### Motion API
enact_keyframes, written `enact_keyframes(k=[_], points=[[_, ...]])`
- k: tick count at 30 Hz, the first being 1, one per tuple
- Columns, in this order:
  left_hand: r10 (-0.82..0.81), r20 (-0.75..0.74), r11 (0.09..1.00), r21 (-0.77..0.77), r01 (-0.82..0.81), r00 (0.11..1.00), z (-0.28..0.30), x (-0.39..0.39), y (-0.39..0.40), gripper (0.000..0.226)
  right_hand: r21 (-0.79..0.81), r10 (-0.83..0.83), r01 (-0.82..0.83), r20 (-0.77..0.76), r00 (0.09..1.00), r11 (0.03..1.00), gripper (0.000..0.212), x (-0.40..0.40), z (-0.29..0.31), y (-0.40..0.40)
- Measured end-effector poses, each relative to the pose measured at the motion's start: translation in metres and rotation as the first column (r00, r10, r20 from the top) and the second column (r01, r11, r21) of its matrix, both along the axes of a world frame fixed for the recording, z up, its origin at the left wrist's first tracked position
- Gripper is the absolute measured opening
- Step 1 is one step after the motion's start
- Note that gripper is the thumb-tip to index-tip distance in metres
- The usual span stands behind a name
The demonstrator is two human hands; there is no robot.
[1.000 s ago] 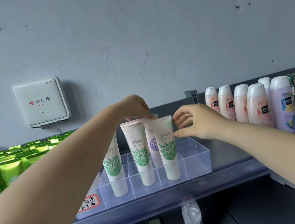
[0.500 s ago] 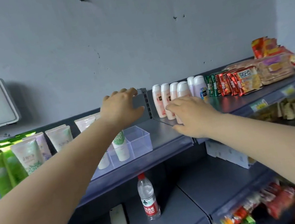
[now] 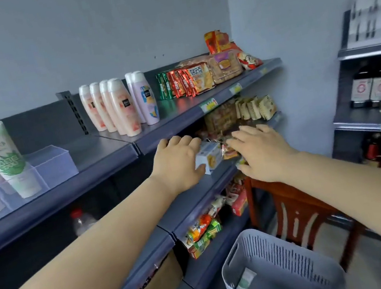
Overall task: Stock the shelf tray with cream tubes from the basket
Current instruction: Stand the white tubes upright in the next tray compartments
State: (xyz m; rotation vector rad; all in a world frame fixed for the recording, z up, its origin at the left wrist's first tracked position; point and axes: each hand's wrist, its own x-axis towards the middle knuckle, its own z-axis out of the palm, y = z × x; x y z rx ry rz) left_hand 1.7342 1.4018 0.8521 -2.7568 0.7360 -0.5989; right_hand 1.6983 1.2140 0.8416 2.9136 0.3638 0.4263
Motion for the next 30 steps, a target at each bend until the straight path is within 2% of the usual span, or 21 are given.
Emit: enact_keyframes(k=[4, 9, 14, 20, 26, 30], points=[[-0.107, -0.027, 0.984, 0.142, 0.11, 0.994, -0.033, 0.003, -0.042, 0.056, -0.024, -0.132, 0.13, -0.079, 0.988, 0.991, 0.065, -0.02, -0.028, -0.04], [-0.193, -0.1, 0.957, 0.201, 0.209, 0.976, -0.069, 0.014, -0.08, 0.061, -0.035, -0.238, 0.235, -0.153, 0.959, 0.971, 0.066, -0.032, -0.06, -0.075], [-0.265, -0.187, 0.926, 0.224, 0.304, 0.946, -0.109, 0.033, -0.102, 0.061, -0.077, -0.305, 0.295, -0.228, 0.925, 0.952, 0.071, -0.03, -0.096, -0.091], [-0.3, -0.322, 0.881, 0.268, 0.39, 0.898, -0.167, 0.061, -0.12, 0.065, -0.042, -0.354, 0.362, -0.345, 0.869, 0.931, 0.064, -0.019, -0.148, -0.097], [-0.341, -0.444, 0.836, 0.26, 0.483, 0.829, -0.229, 0.088, -0.131, 0.061, -0.065, -0.39, 0.409, -0.468, 0.793, 0.91, 0.06, 0.004, -0.216, -0.101], [-0.35, -0.528, 0.816, 0.234, 0.528, 0.774, -0.274, 0.105, -0.135, 0.057, -0.069, -0.401, 0.447, -0.58, 0.71, 0.892, 0.061, 0.013, -0.259, -0.105]])
